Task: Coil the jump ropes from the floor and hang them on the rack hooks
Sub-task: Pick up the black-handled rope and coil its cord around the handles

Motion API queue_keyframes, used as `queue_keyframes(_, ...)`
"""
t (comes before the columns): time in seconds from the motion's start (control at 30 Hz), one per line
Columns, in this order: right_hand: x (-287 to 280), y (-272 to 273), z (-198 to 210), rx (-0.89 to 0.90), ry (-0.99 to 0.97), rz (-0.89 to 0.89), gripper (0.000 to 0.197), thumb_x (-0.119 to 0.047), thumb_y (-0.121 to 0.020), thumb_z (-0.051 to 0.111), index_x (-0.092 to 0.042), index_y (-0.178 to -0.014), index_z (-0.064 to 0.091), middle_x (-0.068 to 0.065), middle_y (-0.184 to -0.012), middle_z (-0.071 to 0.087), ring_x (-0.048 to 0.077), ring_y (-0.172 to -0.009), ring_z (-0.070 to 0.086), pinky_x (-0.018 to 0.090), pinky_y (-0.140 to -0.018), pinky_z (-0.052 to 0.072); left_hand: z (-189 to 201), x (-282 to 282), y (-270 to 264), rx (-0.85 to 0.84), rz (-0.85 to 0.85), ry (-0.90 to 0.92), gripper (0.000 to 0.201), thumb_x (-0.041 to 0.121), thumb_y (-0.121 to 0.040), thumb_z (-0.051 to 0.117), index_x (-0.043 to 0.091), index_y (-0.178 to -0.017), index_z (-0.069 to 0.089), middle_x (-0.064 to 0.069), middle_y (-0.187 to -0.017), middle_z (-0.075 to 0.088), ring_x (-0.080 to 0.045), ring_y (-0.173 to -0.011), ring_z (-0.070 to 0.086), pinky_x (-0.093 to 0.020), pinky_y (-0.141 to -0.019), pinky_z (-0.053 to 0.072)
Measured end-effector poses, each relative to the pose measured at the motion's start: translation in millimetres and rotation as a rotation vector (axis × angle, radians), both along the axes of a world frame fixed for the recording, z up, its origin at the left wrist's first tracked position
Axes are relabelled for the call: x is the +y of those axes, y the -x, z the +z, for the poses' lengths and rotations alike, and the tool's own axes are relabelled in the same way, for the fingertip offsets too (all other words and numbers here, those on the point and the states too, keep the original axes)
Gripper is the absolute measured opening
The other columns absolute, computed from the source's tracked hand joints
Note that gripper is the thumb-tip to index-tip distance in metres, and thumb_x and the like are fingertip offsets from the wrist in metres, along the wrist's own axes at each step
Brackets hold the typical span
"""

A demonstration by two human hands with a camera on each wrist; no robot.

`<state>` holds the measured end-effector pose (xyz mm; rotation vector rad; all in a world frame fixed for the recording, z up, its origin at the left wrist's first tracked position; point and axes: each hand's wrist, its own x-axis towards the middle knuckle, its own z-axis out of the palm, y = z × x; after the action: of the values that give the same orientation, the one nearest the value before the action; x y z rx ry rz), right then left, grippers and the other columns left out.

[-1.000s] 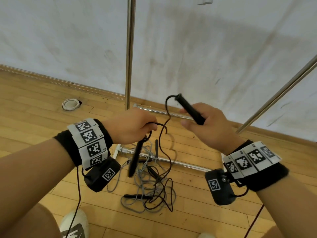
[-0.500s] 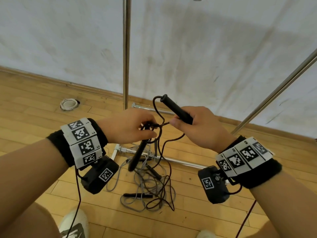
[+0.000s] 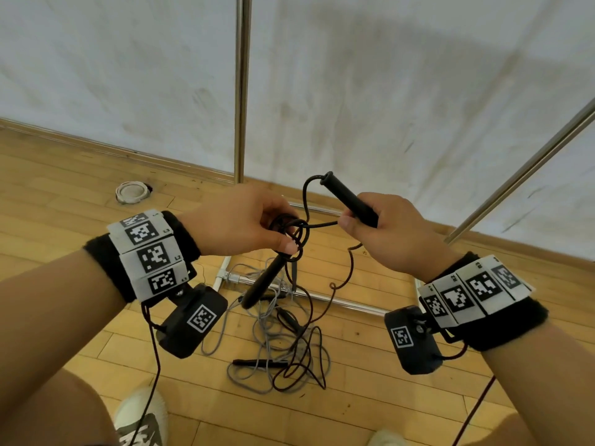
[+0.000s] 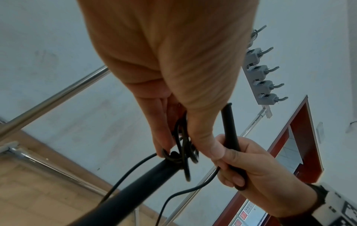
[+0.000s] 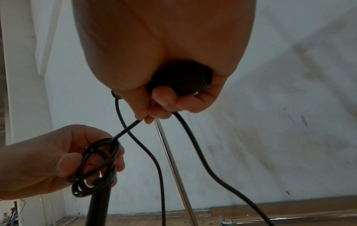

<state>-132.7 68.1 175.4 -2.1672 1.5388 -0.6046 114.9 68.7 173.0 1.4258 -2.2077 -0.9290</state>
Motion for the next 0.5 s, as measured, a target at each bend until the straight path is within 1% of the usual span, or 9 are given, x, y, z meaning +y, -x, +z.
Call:
queue_keyframes(0.07,0,0,1,-0.001,0.019,-0.019,0.016,-0.034,-0.094,0.062,-0.030,-0.080,0.056,-0.009,-0.062,0.052,-0.001,-0.051,0.050,0.010,-0.049,0.036,3,2,-1,-0.026,-0.002,0.004,0.036,0.051,-0.070,0.080,0.039,-0.102,0.071,0.016,-0.088,0.073,-0.002,-0.082,0.068,-0.042,-0.084,0.056)
queue_keyframes(0.1,0,0,2,0.001,0.032,-0.028,0.017,-0.034,-0.094,0.062,-0.031,-0.079,0.056,-0.009,-0.062,0.051,0.001,-0.052,0.050,0.011,-0.049,0.035,3,2,-2,-0.037,-0.006,0.009,0.033,0.051,-0.072,0.079,0.040,-0.102,0.071,0.017,-0.088,0.073,-0.002,-0.081,0.067,-0.039,-0.081,0.055)
queue_keyframes(0.13,-1,0,2,0.005,0.042,-0.034,0.017,-0.035,-0.094,0.062,-0.031,-0.078,0.055,-0.009,-0.062,0.051,0.004,-0.052,0.049,0.013,-0.050,0.032,3,2,-2,-0.047,-0.012,0.017,0.030,0.050,-0.075,0.077,0.042,-0.103,0.070,0.018,-0.089,0.072,0.000,-0.082,0.066,-0.034,-0.078,0.054)
queue_keyframes(0.2,0,0,1,0.008,0.039,-0.032,0.017,-0.036,-0.094,0.061,-0.032,-0.078,0.055,-0.009,-0.063,0.052,0.005,-0.054,0.048,0.016,-0.052,0.032,1,3,-1,-0.066,-0.026,0.036,0.030,0.042,-0.081,0.075,0.042,-0.110,0.068,0.022,-0.091,0.071,0.006,-0.086,0.063,-0.020,-0.075,0.047)
queue_keyframes(0.27,1,-2,-2,-0.020,0.004,-0.006,0.016,-0.035,-0.094,0.062,-0.031,-0.079,0.057,-0.009,-0.063,0.053,0.005,-0.053,0.049,0.013,-0.050,0.035,-3,2,-1,-0.067,-0.033,0.051,0.037,0.029,-0.086,0.073,0.039,-0.120,0.064,0.022,-0.099,0.069,0.008,-0.092,0.062,-0.012,-0.080,0.045)
queue_keyframes(0.33,5,-5,-6,-0.073,-0.035,0.034,0.014,-0.034,-0.093,0.063,-0.028,-0.081,0.060,-0.012,-0.059,0.054,0.002,-0.052,0.050,0.010,-0.052,0.039,-6,1,-1,-0.051,-0.026,0.069,0.039,0.019,-0.089,0.069,0.034,-0.124,0.062,0.018,-0.105,0.069,0.006,-0.097,0.063,-0.009,-0.085,0.046)
queue_keyframes(0.4,10,-10,-8,-0.150,-0.066,0.072,0.014,-0.040,-0.090,0.064,-0.028,-0.082,0.063,-0.017,-0.058,0.055,0.000,-0.049,0.049,0.010,-0.052,0.039,-8,0,0,-0.006,-0.004,0.089,0.035,0.019,-0.088,0.070,0.035,-0.118,0.064,0.016,-0.103,0.071,0.004,-0.095,0.065,-0.013,-0.086,0.049)
queue_keyframes(0.43,12,-13,-9,-0.186,-0.072,0.095,0.017,-0.047,-0.086,0.065,-0.030,-0.082,0.064,-0.017,-0.059,0.056,-0.001,-0.050,0.049,0.011,-0.052,0.038,-7,1,1,0.028,0.004,0.089,0.030,0.021,-0.086,0.072,0.038,-0.111,0.065,0.017,-0.099,0.072,0.005,-0.092,0.066,-0.011,-0.081,0.049)
queue_keyframes(0.5,15,-20,-11,-0.212,-0.063,0.132,0.028,-0.061,-0.077,0.069,-0.035,-0.084,0.066,-0.007,-0.064,0.057,0.000,-0.054,0.050,0.013,-0.053,0.038,-5,3,5,0.075,-0.005,0.105,0.026,0.023,-0.085,0.074,0.045,-0.094,0.063,0.022,-0.088,0.072,0.009,-0.081,0.067,-0.006,-0.064,0.049)
